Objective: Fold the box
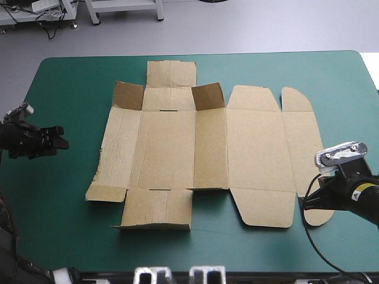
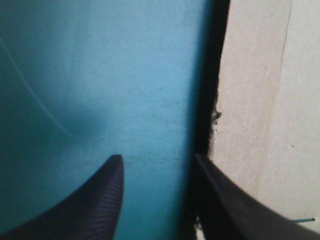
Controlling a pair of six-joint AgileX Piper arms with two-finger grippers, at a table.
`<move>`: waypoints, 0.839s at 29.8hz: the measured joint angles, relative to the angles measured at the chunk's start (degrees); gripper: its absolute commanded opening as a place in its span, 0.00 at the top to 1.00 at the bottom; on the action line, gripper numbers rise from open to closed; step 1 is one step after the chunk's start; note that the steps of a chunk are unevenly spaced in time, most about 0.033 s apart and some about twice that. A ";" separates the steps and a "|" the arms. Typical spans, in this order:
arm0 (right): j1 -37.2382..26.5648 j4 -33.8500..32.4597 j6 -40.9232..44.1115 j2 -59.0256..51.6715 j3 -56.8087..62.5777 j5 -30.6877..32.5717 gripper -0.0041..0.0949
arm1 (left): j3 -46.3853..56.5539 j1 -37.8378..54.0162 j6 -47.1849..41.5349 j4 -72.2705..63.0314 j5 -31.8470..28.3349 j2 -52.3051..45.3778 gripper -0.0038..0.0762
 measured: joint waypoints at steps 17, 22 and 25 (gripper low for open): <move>0.00 0.60 -0.07 0.00 0.00 -0.05 0.98 | 6.77 -9.58 10.74 -8.04 0.40 4.79 0.31; 0.00 0.65 -0.07 0.00 0.00 -0.05 0.98 | 10.35 -10.38 10.98 -7.99 0.26 6.82 0.31; 0.00 0.77 -0.07 0.00 0.00 -0.05 0.98 | 12.40 -10.15 12.14 -9.75 -0.08 6.63 0.31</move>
